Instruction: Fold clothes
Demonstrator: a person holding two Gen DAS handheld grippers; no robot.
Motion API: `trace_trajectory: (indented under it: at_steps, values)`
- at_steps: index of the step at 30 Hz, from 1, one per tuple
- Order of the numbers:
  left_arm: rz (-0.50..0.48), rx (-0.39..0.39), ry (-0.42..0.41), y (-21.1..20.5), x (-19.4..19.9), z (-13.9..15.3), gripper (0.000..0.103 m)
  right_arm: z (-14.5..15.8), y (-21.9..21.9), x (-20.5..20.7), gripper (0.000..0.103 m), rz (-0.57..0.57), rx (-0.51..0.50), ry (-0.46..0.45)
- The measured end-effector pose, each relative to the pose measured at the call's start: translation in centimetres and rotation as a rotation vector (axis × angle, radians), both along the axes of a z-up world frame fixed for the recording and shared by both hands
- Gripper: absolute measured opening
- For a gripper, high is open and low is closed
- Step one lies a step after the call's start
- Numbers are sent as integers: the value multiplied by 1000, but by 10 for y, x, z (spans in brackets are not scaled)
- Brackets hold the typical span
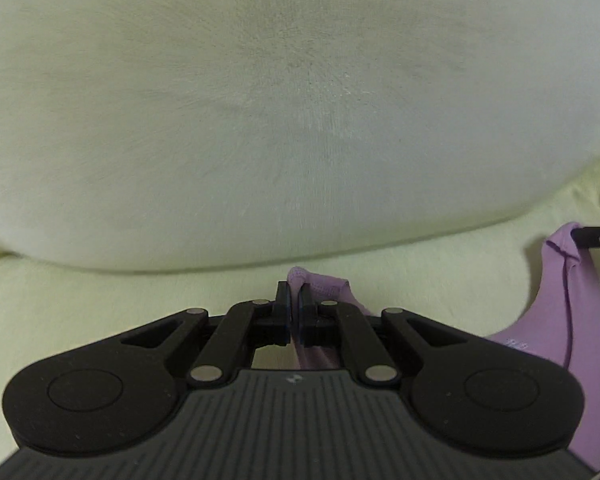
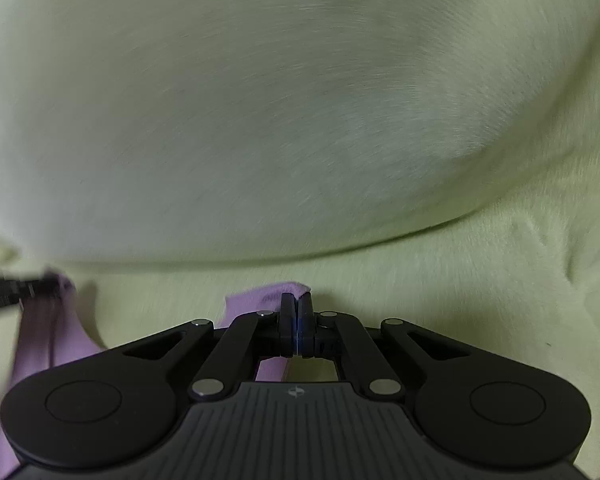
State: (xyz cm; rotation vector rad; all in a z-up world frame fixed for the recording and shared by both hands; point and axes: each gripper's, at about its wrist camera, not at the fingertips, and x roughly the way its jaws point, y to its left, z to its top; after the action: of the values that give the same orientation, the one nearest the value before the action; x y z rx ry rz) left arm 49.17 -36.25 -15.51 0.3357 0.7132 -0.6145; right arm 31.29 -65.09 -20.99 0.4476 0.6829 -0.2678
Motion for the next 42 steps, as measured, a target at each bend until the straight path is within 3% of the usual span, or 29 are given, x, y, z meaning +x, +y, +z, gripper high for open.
trace_trajectory:
  at_steps: [1,2,4,7,8,11,15,18,21,25,30,31,37,38,39,40,42]
  values:
    - [-9,39,-11,-7,2,-7,9,-2,5,-2,5,-11,29,-13]
    - [-19,75,-7,-14,4,-14,11,-8,-2,-1,19,-26,68,1]
    - [-21,94,-9,-14,3,-19,15,-21,-16,1,35,-55,149,31]
    - [3,43,17,7,6,-4,20,-10,-26,-33,53,-109,161,-17]
    - [18,8,29,22,6,6,19,-2,-27,-51,54,-114,158,-33]
    - [45,-72,58,66,-13,41,21,20,-23,-112,54,-104,148,-73]
    - [70,-81,141,151,-88,59,25,46,22,-215,53,1,140,-30]
    - [109,-50,240,208,-151,52,24,57,69,-276,51,61,184,70]
    - [138,-25,291,249,-209,42,24,70,125,-340,43,47,221,136]
    - [179,-63,358,262,-244,26,24,67,152,-398,38,-18,300,129]
    - [243,-59,387,259,-268,9,25,66,170,-417,34,-34,290,159]
    - [249,-68,370,258,-271,9,29,60,175,-412,34,-31,283,167]
    - [212,-64,350,243,-281,4,32,38,196,-391,34,-17,267,185]
    - [207,-56,348,240,-283,3,32,35,199,-387,24,-13,256,196]
    - [205,-37,336,238,-284,3,30,33,204,-383,12,-3,222,200]
    - [206,-19,320,236,-286,3,22,34,208,-382,4,12,187,203]
    - [208,-4,310,237,-286,5,0,40,209,-387,4,8,189,184]
